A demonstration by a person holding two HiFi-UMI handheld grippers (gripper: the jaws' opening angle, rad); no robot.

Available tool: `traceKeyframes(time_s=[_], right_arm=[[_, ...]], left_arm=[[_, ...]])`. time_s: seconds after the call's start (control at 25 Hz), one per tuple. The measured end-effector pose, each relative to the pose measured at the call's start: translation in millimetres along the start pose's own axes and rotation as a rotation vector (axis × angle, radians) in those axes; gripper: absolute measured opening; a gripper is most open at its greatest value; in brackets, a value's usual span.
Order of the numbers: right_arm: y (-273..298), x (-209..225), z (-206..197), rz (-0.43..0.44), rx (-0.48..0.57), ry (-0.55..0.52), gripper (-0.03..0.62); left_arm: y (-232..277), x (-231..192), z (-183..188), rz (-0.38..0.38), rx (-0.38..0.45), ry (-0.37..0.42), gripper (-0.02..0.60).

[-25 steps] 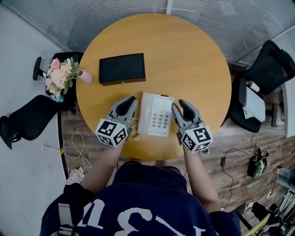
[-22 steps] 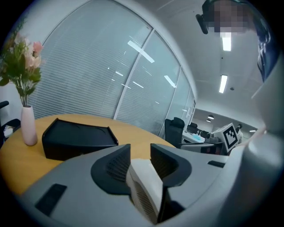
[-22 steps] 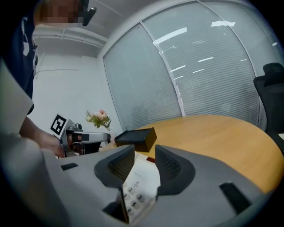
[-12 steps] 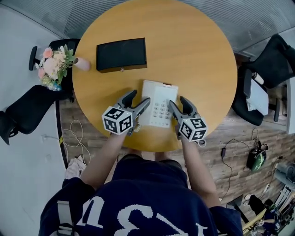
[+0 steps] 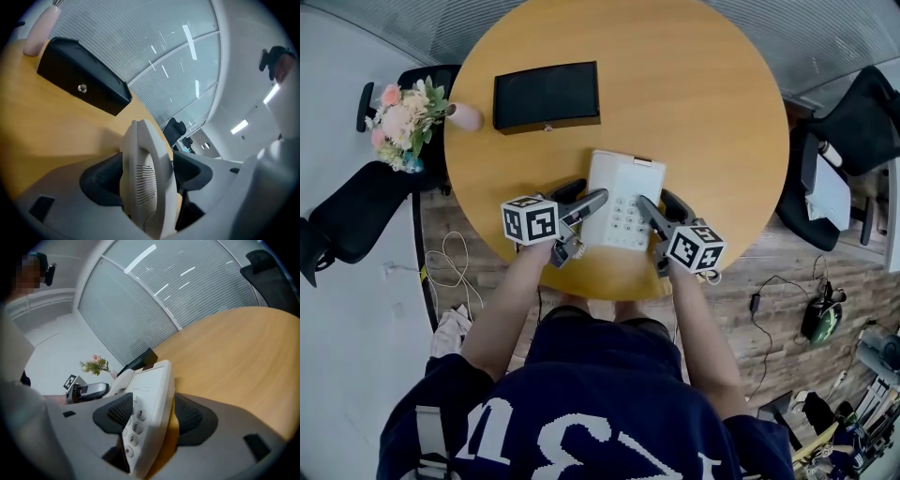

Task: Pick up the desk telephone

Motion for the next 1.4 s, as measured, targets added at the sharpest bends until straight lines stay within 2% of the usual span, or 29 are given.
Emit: traceKeyframes(time_s=[0.16, 0.28, 0.4, 0.6, 0.76, 1.0, 1.16, 1.4], right_arm=[[3, -1, -2, 0.054, -0.026, 0.04, 0.255], [2, -1, -4, 0.064, -0.044, 0.049, 0.255], [1, -1, -6, 0.064, -0.089, 0.045, 0.255], [0, -2, -10, 0.059, -0.12, 0.036, 0.255], [2, -3, -8, 0.037, -0.121, 0.036, 0.253], [3, -2, -6, 0.013, -0.12, 0.146, 0.253], [1, -4, -3, 0.005, -0.106, 0.152, 0.252], [-8, -12, 13, -0.012, -0.051, 0.131, 0.224]], left_arm=[[3, -2, 0, -0.048, -0.047, -0.025, 0.324], [4, -3, 1, -0.046, -0.077, -0.033, 0.324], [4, -4, 1, -0.038, -0.097, -0.073, 0.325], [5, -3, 0, -0.047, -0.09, -0.139, 0.328], [6, -3, 1, -0.044, -0.079, -0.14, 0.328], [2, 4, -3, 0.015, -0.048, -0.125, 0.327], [-2, 5, -4, 0.019, -0.048, -0.135, 0.325], [-7, 15, -1, 0.017, -0.063, -0.1, 0.316]])
Point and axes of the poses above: the fingertips, and each gripper's own axes: y forward along the fingers, x to its right, z out of its top, the point moved 9 cm from there along -y, backward along the fingers, and after that the axes turned 5 degrees about -z, right-handed, at the moved point
